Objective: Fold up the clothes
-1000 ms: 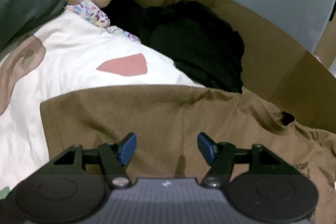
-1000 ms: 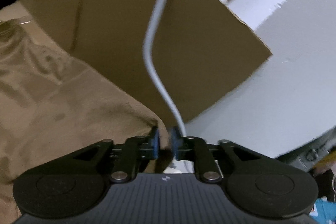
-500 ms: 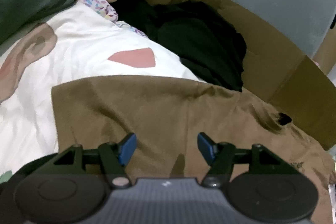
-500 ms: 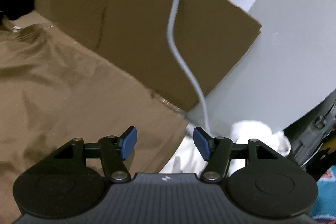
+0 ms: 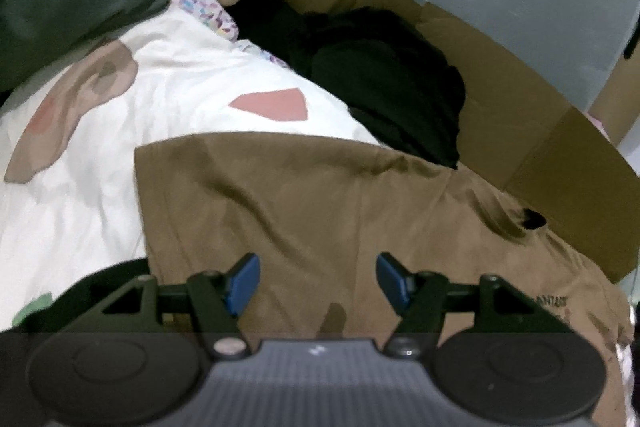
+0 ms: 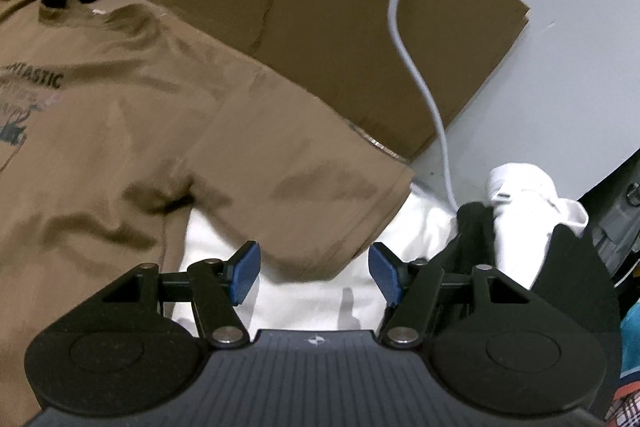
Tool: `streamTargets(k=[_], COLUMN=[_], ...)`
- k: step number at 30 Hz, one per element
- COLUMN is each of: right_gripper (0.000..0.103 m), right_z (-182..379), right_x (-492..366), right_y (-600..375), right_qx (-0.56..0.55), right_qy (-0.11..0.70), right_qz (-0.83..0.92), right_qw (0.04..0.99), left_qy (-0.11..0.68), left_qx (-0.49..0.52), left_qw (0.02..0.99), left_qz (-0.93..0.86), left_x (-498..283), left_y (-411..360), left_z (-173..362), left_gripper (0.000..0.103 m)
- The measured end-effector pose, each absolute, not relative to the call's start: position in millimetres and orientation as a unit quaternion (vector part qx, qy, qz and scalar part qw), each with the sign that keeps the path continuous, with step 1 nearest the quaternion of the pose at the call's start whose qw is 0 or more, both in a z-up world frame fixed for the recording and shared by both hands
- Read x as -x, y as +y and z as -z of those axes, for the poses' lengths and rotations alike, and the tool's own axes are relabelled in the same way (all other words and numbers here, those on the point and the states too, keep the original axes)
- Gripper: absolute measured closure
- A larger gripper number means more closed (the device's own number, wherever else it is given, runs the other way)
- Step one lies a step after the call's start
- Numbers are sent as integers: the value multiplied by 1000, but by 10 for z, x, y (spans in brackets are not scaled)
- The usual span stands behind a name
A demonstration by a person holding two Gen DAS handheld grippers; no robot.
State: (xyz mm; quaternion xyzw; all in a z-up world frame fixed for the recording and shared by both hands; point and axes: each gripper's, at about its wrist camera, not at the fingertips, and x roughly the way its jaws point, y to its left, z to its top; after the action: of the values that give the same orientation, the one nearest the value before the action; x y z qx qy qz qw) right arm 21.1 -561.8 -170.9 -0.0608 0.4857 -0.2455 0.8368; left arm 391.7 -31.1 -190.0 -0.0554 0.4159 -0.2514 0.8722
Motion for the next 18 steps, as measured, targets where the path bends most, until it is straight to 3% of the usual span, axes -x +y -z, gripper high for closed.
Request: streamTargets(k=[12, 13, 14, 16, 18], right_gripper=[40, 46, 62, 82, 86], right_z=[1914, 1911, 1898, 1843, 1765], right_x=[-383, -405, -416, -445, -454], right_y=[-5629, -5658, -5679, -5719, -5702], right_qx=[65, 68, 71, 82, 103], right_qy=[496, 496, 497, 498, 498], right_qz=[254, 257, 257, 251, 245], right_qw=[828, 826, 826, 826, 826], left_qy=[425, 425, 425, 425, 424], left_qx=[46, 45, 42, 43, 47], left_qw=[867, 867, 866, 866, 867], left_qz=[256, 257, 259, 260, 259], left_x=[-3973, -3970, -3966, -3968, -3972], left_y=[-440, -449, -460, -466, -460], left_z=[2036, 2039, 2042, 2044, 2040], left_gripper=[36, 35, 35, 35, 36])
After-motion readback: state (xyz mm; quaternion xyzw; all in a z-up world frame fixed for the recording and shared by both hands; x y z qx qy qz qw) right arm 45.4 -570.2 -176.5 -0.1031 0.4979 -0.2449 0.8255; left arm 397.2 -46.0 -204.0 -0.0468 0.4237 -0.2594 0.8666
